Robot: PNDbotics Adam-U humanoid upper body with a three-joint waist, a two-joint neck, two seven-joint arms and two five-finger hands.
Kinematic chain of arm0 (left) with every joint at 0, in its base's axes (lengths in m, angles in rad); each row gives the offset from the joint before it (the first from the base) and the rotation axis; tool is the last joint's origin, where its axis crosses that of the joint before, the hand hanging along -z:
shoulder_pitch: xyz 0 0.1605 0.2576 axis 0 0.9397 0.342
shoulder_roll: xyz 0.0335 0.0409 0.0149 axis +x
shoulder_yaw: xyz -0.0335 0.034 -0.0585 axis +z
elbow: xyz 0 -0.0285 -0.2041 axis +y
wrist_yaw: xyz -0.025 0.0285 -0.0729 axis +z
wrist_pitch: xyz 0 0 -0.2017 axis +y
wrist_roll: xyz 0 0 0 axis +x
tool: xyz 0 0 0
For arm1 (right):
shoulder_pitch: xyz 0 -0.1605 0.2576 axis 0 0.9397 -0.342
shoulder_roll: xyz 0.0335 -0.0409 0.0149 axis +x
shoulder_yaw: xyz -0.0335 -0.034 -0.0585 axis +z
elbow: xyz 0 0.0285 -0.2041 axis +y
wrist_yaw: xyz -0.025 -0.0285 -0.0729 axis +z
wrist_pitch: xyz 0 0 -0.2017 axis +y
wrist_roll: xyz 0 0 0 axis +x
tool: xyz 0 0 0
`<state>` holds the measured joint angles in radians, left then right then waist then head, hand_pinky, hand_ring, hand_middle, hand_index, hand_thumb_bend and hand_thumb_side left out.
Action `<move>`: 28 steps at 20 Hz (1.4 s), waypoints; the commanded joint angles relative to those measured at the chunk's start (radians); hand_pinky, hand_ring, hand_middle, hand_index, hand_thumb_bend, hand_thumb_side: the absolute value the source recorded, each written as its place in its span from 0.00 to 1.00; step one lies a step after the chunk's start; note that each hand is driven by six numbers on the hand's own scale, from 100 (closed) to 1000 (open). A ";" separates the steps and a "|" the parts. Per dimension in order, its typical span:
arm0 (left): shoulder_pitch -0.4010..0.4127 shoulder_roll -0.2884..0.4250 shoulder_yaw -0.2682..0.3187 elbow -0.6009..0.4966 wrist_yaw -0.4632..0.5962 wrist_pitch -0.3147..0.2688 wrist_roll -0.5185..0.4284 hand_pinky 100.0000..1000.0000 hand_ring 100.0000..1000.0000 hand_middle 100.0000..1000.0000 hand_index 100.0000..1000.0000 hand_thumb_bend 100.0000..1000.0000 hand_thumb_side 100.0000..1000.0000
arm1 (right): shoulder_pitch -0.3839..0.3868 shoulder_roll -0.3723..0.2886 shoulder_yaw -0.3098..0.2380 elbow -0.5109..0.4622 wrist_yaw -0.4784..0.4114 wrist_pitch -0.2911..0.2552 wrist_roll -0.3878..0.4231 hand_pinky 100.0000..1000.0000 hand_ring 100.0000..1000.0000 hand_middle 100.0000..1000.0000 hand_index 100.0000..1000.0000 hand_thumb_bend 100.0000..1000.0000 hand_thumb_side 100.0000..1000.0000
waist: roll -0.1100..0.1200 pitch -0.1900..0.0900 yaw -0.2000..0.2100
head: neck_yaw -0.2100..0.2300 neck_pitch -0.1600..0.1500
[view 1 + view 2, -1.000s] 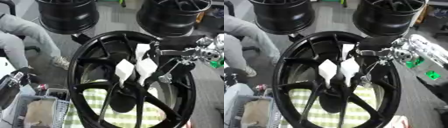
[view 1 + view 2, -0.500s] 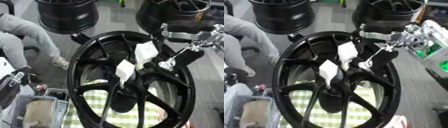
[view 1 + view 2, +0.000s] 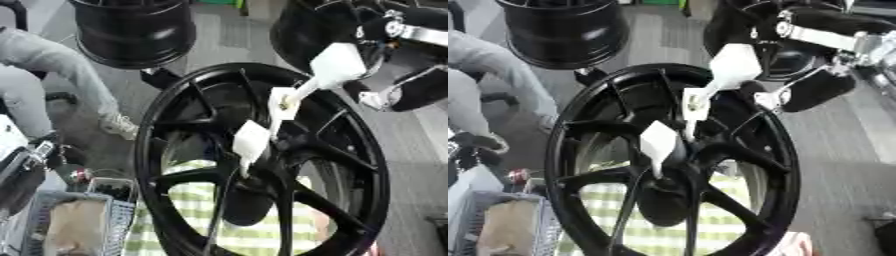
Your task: Pull the pin out of the wheel hub.
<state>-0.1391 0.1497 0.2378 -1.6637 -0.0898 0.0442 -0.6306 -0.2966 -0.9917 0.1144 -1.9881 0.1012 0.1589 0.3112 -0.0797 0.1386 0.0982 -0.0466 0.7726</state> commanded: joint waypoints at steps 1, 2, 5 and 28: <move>-0.005 0.023 0.013 -0.023 -0.003 0.000 0.010 0.68 0.57 0.60 0.67 0.00 0.83 | 0.106 -0.005 -0.125 -0.012 -0.002 0.006 -0.141 0.58 0.53 0.34 0.52 0.00 0.05 | 0.007 -0.006 -0.008 | 0.010 -0.003; -0.005 0.023 0.015 -0.023 -0.002 0.000 0.013 0.68 0.57 0.60 0.67 0.00 0.83 | 0.164 0.028 -0.165 -0.012 0.010 0.014 -0.197 0.58 0.53 0.33 0.52 0.00 0.05 | 0.009 -0.005 -0.013 | 0.011 -0.003; -0.006 0.022 0.020 -0.023 -0.001 -0.001 0.018 0.68 0.57 0.60 0.67 0.00 0.83 | 0.306 0.152 -0.266 -0.011 0.045 0.043 -0.363 0.55 0.51 0.32 0.51 0.00 0.07 | 0.013 -0.002 -0.022 | 0.011 -0.003; 0.002 0.013 0.023 -0.020 0.004 -0.003 0.020 0.68 0.57 0.60 0.67 0.00 0.83 | 0.474 0.513 -0.493 0.278 0.190 0.319 -0.919 0.63 0.67 0.76 0.95 0.00 0.47 | 0.029 -0.014 -0.044 | 0.004 -0.003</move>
<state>-0.1321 0.1489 0.2564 -1.6638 -0.0893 0.0401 -0.6103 0.1838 -0.4585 -0.3742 -1.6924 0.2804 0.4727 -0.5972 -0.0511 0.1346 0.0550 -0.0400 0.7726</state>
